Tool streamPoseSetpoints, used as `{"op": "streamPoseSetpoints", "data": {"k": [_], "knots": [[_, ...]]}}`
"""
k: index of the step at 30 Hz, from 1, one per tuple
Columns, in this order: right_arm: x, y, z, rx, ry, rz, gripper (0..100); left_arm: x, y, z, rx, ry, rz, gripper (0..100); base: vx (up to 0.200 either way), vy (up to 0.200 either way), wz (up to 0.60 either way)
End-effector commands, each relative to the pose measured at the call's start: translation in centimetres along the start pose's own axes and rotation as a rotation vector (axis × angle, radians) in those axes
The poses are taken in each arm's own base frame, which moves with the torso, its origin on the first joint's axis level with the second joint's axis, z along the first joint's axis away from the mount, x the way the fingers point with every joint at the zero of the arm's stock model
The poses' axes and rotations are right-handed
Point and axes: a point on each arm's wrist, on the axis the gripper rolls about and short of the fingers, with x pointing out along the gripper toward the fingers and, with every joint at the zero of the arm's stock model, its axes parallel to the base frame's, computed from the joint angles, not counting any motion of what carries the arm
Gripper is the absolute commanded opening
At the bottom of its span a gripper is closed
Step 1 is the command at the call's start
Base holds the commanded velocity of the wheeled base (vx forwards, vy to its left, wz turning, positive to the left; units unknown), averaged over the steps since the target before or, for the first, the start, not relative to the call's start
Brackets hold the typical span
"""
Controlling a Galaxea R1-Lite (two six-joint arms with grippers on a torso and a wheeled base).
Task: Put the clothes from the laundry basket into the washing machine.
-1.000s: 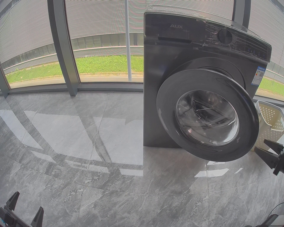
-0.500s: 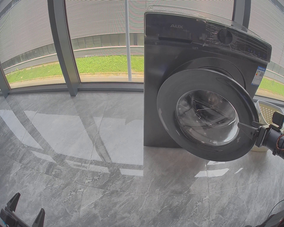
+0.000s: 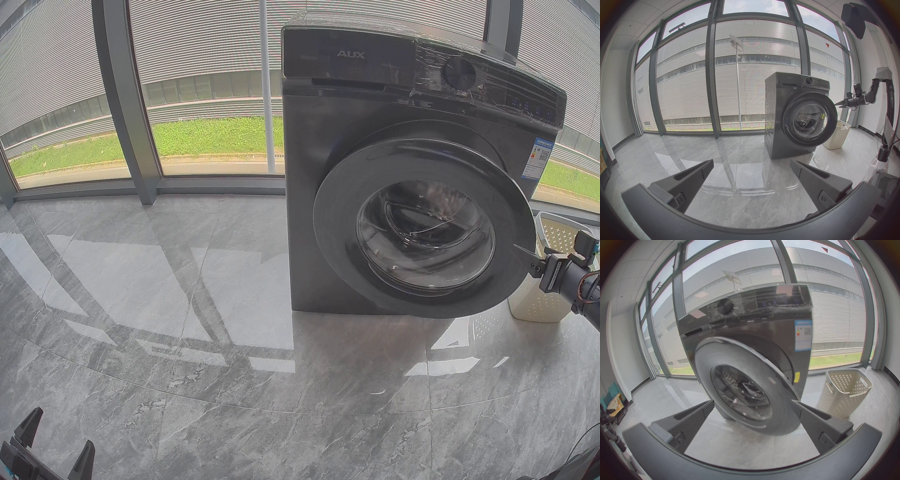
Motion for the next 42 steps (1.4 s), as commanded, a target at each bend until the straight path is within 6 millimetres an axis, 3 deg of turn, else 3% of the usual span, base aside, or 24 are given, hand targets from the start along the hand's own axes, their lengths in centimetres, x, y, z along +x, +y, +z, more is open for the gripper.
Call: {"op": "streamPoseSetpoints", "data": {"k": [1, 2, 3, 14, 20, 29, 42], "knots": [[-1.2, 0.3, -0.9, -0.021, 0.025, 0.011, 100, 0.1, 0.0, -0.5, -0.001, 0.007, 0.001, 100, 0.0, 0.0, 0.0], [-1.7, 0.4, -1.3, -0.034, 0.033, 0.017, 100, 0.1, 0.0, -0.5, -0.001, 0.007, 0.001, 100, 0.0, 0.0, 0.0], [-2.0, 0.6, -1.6, -0.047, 0.048, 0.03, 0, 0.1, 0.0, -0.5, -0.001, 0.007, 0.001, 100, 0.0, -0.2, 0.0], [-4.4, 3.4, -2.7, -0.062, 0.151, 0.219, 0, 0.1, 0.0, -0.5, -0.001, 0.007, 0.001, 100, 0.0, -0.2, 0.0], [-4.5, 3.7, -2.7, -0.065, 0.153, 0.239, 0, 0.1, 0.0, -0.5, -0.001, 0.007, 0.001, 100, 0.0, -0.2, 0.0], [-4.7, 4.3, -3.5, -0.068, 0.184, 0.279, 0, 0.1, 0.0, -0.5, 0.002, 0.007, 0.002, 100, 0.0, 0.0, 0.0], [-4.5, 4.7, -3.8, -0.062, 0.2, 0.301, 0, 0.1, 0.0, -0.5, 0.001, 0.007, 0.001, 100, 0.2, 0.0, 0.0]]}}
